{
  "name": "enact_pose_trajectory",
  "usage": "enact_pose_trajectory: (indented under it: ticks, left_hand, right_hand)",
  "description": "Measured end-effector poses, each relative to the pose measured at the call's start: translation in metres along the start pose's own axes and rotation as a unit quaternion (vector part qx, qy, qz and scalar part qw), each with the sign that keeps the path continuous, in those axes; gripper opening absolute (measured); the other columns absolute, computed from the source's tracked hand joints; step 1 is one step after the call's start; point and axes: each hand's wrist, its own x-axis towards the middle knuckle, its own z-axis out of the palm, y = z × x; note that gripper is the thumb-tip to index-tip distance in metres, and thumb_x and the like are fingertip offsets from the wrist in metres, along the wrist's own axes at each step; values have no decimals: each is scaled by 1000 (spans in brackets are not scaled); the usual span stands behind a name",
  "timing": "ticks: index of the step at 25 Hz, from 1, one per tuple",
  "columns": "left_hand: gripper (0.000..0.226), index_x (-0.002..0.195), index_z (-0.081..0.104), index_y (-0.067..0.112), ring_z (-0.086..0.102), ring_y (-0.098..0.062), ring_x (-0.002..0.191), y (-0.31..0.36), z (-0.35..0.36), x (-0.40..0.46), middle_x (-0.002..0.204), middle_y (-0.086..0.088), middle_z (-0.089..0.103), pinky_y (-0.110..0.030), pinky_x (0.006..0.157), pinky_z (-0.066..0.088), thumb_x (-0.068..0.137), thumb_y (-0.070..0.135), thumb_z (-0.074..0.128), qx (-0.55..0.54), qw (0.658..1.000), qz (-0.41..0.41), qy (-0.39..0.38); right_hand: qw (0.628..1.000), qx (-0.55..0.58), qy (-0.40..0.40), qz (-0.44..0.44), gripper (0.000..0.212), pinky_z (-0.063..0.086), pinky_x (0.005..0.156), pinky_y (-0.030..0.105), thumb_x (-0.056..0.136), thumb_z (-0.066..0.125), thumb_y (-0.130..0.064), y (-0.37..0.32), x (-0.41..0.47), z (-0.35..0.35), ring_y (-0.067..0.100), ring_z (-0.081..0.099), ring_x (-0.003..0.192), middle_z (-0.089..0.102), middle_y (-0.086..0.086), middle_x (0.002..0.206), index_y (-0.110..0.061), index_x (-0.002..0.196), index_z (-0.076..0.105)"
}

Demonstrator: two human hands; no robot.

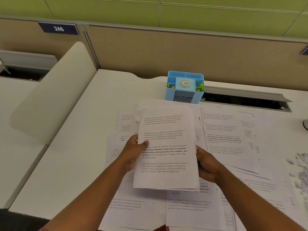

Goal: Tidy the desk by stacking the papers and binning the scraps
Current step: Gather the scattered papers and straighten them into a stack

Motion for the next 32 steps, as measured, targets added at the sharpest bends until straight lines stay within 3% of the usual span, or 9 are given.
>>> enact_pose_trajectory:
  ticks: [2,5,10,15,18,21,25,28,32]
  left_hand:
    - [28,121,62,19,75,-25,100,-4,3,-1,114,-4,76,-47,84,61,96,7,66,-30,999,-11,-21]
    - [30,125,61,21,72,-21,107,-14,4,1,120,-1,74,-46,95,58,98,8,64,33,999,28,-9]
    - [29,124,58,20,65,-20,113,-25,2,-2,121,2,67,-31,90,55,96,19,68,149,985,66,54]
    - [75,149,36,21,32,-31,137,-32,-18,-4,150,-6,31,-49,107,38,87,40,74,393,895,-20,208]
    - [80,152,29,14,39,-31,132,-34,-25,-4,151,-10,29,-43,102,43,88,31,75,341,919,-22,195]
    - [64,143,44,11,57,-20,108,-34,-31,0,140,-8,50,-33,88,52,87,16,75,241,953,-6,184]
    - [3,92,67,11,72,-24,88,-40,-39,0,99,-7,75,-41,81,62,90,8,68,196,963,-1,187]
    - [11,81,66,19,63,-21,89,-42,-48,-3,98,-5,71,-35,73,54,91,16,61,258,932,-4,255]
    - [11,92,61,24,40,-25,109,-44,-63,-4,112,1,37,-41,84,41,90,32,68,338,889,-39,307]
  right_hand:
    - [1000,12,6,17,47,47,103,63,92,68,-24,-3,-2,1,45,59,123,61,24,136,-12,136,61]
    - [998,57,-4,35,53,35,113,65,106,38,-50,-1,-1,-1,43,53,132,59,20,141,-15,143,56]
    - [988,-121,91,18,39,50,100,63,96,61,0,14,20,-17,37,69,111,71,16,123,-9,133,59]
    - [987,-76,144,17,39,51,98,63,94,60,7,21,26,-34,39,70,108,73,17,117,-8,131,60]
    - [985,-67,156,36,40,52,96,64,94,60,7,32,26,-38,39,70,107,73,17,116,-7,131,60]
    - [987,-48,147,42,39,53,92,65,94,61,3,39,23,-42,40,69,109,72,18,119,-9,131,60]
    - [989,-38,132,54,40,51,94,68,94,61,2,38,24,-46,42,68,111,71,19,122,-10,132,59]
    - [988,-41,134,62,40,51,93,68,94,60,3,38,24,-46,43,67,112,71,19,122,-10,132,58]
    - [988,-43,134,63,41,50,93,69,94,60,3,40,25,-48,44,67,112,70,20,123,-9,133,58]
